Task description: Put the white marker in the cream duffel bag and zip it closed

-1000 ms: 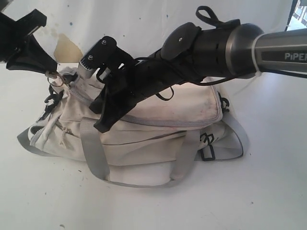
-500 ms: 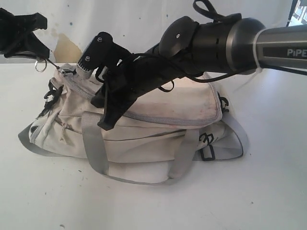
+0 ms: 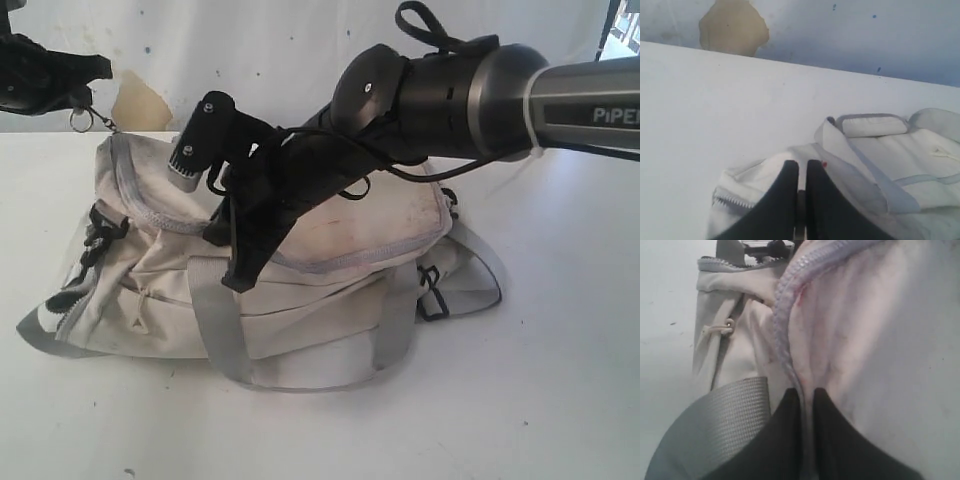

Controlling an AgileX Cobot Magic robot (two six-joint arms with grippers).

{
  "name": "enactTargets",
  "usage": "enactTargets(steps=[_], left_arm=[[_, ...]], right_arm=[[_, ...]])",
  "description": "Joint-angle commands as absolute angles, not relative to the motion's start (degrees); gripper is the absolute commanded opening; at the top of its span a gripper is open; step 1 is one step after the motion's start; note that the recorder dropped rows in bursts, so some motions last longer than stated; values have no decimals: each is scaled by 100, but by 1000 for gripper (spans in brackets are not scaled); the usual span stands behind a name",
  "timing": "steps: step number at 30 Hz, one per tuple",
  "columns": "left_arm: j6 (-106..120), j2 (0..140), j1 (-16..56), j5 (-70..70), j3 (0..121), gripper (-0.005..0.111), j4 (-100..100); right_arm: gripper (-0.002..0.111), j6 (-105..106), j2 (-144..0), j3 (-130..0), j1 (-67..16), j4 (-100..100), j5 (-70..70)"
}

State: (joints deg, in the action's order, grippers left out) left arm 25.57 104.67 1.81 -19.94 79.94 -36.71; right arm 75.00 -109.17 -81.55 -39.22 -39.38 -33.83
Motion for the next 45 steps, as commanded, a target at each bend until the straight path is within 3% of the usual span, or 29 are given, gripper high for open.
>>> enactTargets(steps=[1, 6, 10, 12, 15, 17, 19, 22, 27, 31, 34, 39, 45], left_arm=[[2591, 10796, 68, -1378, 8507, 0, -3805], [2708, 11054, 68, -2040, 8993, 2, -3889], [3064, 11066, 68, -2670, 9156, 22, -3889], [3064, 11066, 68, -3039, 9208, 39, -3889], [3064, 11029, 68, -3387, 9208, 59, -3889], [3064, 10966, 68, -3619, 9208, 65, -3889], [3064, 10858, 68, -3714, 9208, 64, -3789], [2832, 10648, 68, -3756, 9208, 57, -3538], [2311, 10292, 68, -4505, 9208, 33, -2907], [1638, 10154, 68, -5510, 9208, 27, -2142], [1038, 10129, 68, -6273, 9197, 26, -1385], [429, 9999, 68, -6654, 9044, 26, -809], [238, 9437, 68, -6473, 8411, 23, -796]], right_arm=[[0, 7307, -10924, -8060, -3890, -3703, -3764], [0, 6779, -10933, -8060, -3890, -3703, -3608], [3, 6363, -10933, -8060, -3890, -3801, -3362], [15, 6363, -10933, -8060, -3890, -3954, -3277], [47, 6018, -10933, -8060, -3890, -4356, -3016], [72, 5340, -10876, -8072, -3890, -4398, -2789], [82, 4864, -10811, -8079, -3890, -4363, -2716], [78, 3647, -10671, -8173, -3810, -3985, -2839], [74, 1264, -10486, -8587, -3544, -2689, -3960], [72, 380, -10462, -8884, -3300, -1815, -5050], [55, 90, -10462, -8993, -3015, -1606, -5593], [0, 137, -10462, -8993, -2291, -1523, -6287], [0, 347, -10462, -8901, -1316, -1343, -6654]])
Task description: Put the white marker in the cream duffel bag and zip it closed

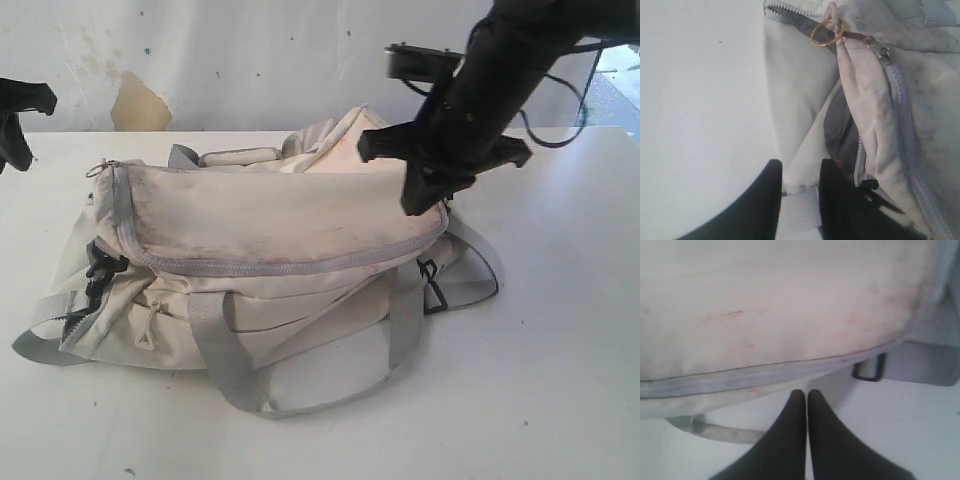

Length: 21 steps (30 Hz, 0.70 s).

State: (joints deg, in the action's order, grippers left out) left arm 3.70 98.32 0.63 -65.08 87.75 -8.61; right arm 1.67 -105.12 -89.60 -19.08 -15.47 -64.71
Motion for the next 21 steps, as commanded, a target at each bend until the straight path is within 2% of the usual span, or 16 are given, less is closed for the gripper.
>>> enactTargets(steps=[1, 4, 12, 21], left_arm=[[238, 9383, 68, -6512, 8310, 18, -744], [238, 9251, 68, -6562, 7900, 0, -500], [238, 9028, 68, -6250, 7079, 0, -377], [252, 8659, 68, -6080, 6725, 0, -336]], right_arm=[[0, 346, -10462, -8845, -1169, -1264, -6654], [0, 346, -10462, -8691, -844, -769, -6654], [0, 544, -10311, -8023, -267, -322, -6420], [0, 723, -9817, -7416, 244, -294, -6078]])
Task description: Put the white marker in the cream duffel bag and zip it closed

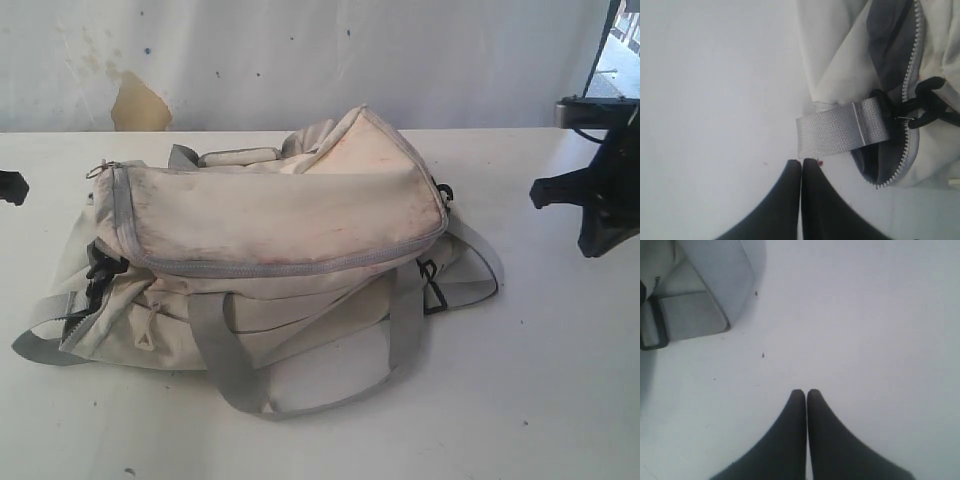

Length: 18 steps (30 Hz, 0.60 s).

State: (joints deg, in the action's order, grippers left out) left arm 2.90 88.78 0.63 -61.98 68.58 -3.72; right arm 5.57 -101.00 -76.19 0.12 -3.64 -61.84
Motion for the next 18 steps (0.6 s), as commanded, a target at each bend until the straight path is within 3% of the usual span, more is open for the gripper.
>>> enactTargets(steps=[1, 10, 18], left_arm=[[252, 8602, 68, -6080, 6701, 0, -336], [282, 6953, 68, -6044, 6233, 0, -283], [490, 3532, 68, -5693, 5026, 0, 0]], right_arm=[[0, 774, -9738, -7378, 263, -291, -6066], [0, 734, -7774, -6299, 288, -301, -5798], [0, 800, -4391, -5351, 288, -279, -5369]])
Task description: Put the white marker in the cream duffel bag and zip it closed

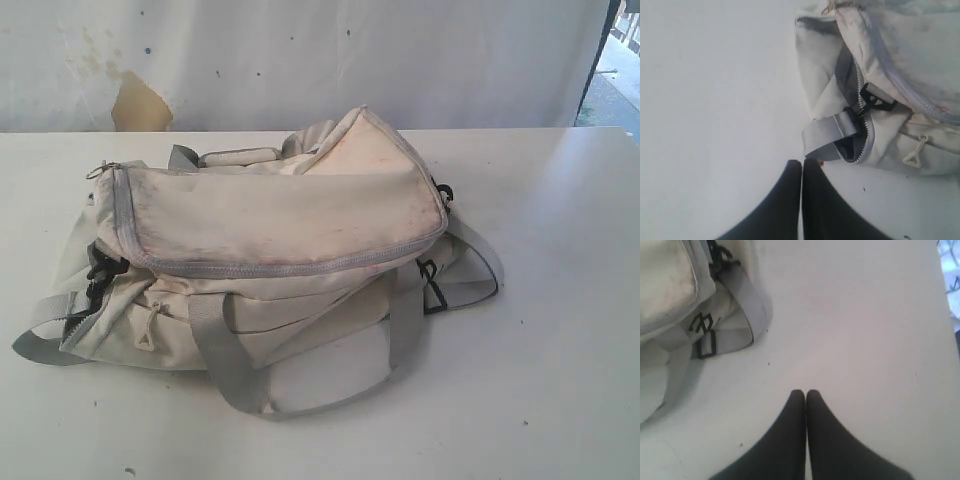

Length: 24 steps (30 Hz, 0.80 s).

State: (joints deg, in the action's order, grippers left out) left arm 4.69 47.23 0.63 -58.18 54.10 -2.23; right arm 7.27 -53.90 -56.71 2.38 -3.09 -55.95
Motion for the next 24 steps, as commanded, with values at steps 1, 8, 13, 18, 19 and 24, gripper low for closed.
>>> enactTargets(steps=[1, 8, 13, 18, 19, 24], left_arm=[[490, 3130, 68, -5705, 4901, 0, 56], [460, 1215, 68, -5465, 4162, 0, 176], [460, 208, 68, -5540, 3868, 0, 176], [454, 0, 68, -5590, 3805, 0, 282], [454, 0, 68, -5520, 3791, 0, 239], [443, 0, 68, -5106, 3779, 0, 157]], right_arm=[[0, 915, -4047, -5212, 288, -279, -5357], [0, 1023, -2460, -4244, 209, -279, -5329], [0, 1053, -1625, -3656, -97, -243, -5317], [0, 1029, -902, -3281, -274, -132, -5377], [0, 1029, -770, -3252, -274, -109, -5366], [0, 1005, -18, -3141, -274, 0, -5232]])
